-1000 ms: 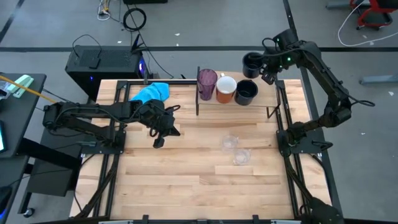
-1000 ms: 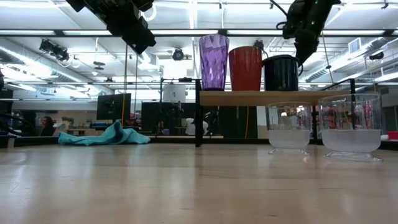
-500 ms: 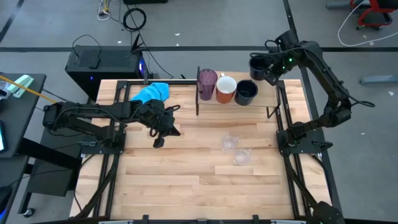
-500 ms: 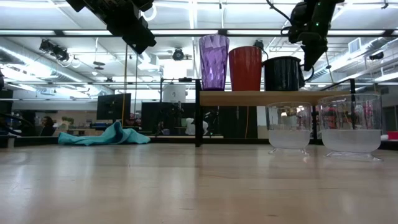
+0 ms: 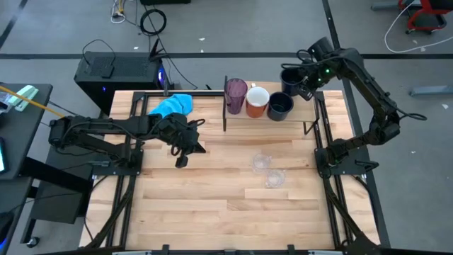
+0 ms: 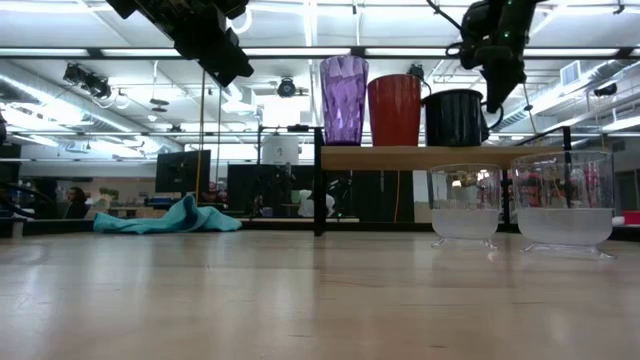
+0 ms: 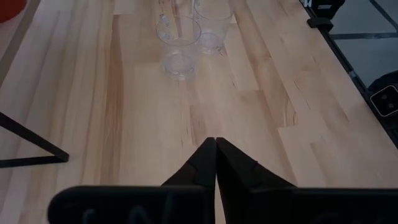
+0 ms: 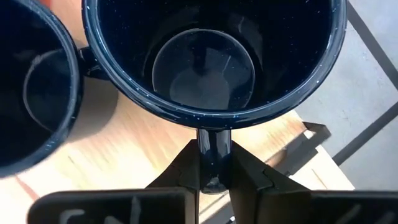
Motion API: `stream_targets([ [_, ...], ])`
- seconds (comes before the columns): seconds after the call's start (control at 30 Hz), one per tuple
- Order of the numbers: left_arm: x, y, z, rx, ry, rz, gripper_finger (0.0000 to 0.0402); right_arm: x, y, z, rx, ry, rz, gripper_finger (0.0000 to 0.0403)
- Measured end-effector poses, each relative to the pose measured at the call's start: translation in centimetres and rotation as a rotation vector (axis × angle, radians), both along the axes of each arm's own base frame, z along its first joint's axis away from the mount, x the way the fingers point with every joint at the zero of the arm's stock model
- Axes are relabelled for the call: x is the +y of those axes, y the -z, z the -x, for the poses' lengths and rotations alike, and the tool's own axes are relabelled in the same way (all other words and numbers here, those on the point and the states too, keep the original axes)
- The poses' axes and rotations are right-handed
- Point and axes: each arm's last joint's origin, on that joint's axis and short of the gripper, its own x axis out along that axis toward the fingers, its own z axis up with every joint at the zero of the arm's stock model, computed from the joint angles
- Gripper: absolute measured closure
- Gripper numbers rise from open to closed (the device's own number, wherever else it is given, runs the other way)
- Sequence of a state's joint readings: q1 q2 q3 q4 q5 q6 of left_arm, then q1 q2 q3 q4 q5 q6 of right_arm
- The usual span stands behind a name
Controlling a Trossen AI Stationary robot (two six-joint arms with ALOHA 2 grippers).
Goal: Stack small to large cups/mugs on shelf
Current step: Put the dark blue mug on the shelf
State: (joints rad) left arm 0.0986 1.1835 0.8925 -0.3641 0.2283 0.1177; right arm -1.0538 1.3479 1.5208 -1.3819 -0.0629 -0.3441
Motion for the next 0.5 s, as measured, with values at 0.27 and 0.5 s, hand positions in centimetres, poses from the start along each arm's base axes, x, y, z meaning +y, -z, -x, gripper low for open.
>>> stream_targets([
  [0.27, 0.0, 0.0, 0.0, -0.002, -0.001, 0.000, 0.0382, -0.2, -0.2, -0.7, -0.028, 0.006, 0.044, 0.0348],
  [0.5, -0.5, 0.5, -2.6, -0.105, -0.005, 0.033, 0.0391, -0.5, -0.2, -0.3, 0.001, 0.032, 0.070, 0.0348],
])
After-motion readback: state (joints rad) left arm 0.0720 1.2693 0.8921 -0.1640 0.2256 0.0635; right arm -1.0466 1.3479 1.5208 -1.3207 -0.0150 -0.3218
